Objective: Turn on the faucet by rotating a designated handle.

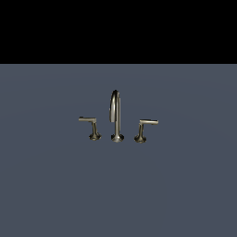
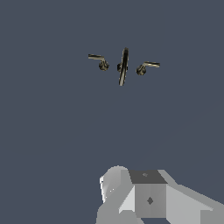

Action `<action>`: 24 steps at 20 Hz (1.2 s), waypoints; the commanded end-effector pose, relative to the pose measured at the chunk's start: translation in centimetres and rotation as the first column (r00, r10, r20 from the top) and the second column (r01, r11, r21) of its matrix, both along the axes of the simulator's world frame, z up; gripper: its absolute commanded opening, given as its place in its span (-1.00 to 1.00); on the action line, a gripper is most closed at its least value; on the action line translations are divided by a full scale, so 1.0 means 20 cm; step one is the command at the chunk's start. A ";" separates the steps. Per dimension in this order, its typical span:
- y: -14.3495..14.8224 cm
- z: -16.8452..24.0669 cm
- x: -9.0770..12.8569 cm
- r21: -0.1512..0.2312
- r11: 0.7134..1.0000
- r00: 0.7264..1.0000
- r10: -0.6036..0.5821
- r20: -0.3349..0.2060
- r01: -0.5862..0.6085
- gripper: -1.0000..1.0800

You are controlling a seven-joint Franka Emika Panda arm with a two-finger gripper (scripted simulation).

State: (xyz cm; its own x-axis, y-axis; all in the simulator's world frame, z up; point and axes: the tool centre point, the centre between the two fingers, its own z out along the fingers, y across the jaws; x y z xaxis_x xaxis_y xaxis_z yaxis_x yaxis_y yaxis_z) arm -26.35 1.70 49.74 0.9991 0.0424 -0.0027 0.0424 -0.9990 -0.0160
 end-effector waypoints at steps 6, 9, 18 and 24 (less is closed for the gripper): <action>0.01 -0.02 0.02 0.000 1.000 1.000 -0.017 0.000 0.017 -1.00; 0.02 -0.05 0.04 0.000 0.999 0.999 -0.043 0.000 0.043 -1.00; 0.07 -0.24 0.19 -0.001 0.981 0.981 -0.196 -0.002 0.196 -1.00; 0.10 -0.43 0.36 -0.001 0.938 0.938 -0.348 -0.003 0.348 -1.00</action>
State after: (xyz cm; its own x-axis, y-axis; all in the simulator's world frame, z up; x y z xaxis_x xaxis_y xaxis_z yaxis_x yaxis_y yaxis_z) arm -20.01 3.51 42.22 0.9636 -0.2673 -0.0052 -0.2674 -0.9635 -0.0147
